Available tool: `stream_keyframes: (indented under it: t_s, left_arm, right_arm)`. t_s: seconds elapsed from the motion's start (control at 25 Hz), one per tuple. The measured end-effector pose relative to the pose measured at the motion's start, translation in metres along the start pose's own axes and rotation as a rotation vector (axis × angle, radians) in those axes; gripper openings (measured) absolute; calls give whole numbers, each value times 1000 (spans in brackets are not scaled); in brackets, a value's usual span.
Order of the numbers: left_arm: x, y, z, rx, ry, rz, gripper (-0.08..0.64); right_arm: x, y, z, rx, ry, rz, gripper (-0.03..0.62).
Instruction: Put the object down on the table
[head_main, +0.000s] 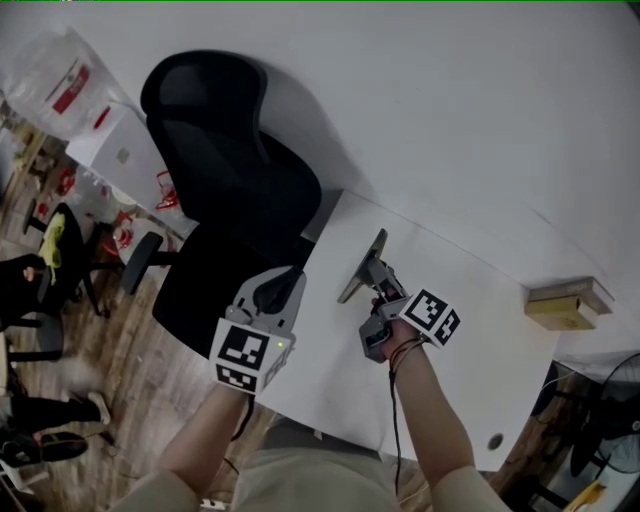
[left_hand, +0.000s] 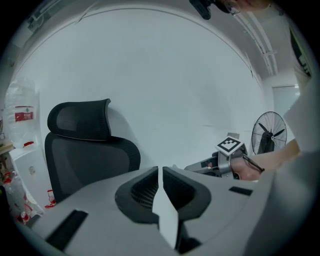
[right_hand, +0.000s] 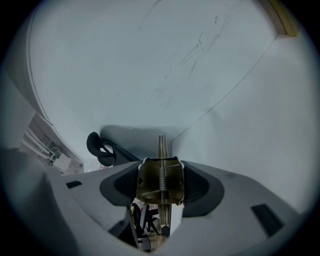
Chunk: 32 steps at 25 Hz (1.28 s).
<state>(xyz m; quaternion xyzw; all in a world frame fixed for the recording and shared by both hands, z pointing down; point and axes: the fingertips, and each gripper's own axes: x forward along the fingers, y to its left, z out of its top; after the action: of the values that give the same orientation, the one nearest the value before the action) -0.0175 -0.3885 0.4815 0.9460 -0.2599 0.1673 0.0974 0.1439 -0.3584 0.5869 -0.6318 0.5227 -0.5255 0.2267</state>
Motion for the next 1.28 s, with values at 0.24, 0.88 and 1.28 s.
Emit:
stream_keyframes:
  t_s: [0.24, 0.88, 1.28]
  left_arm:
    - [30, 18, -26, -40, 54, -12, 43]
    - [83, 34, -65, -110, 127, -61, 43]
    - [79, 34, -73, -134, 145, -66, 43]
  right_arm:
    - [34, -28, 6, 69, 2, -38, 239]
    - [106, -81, 10, 120, 40, -96, 241]
    - [113, -71, 6, -329, 110, -231, 274]
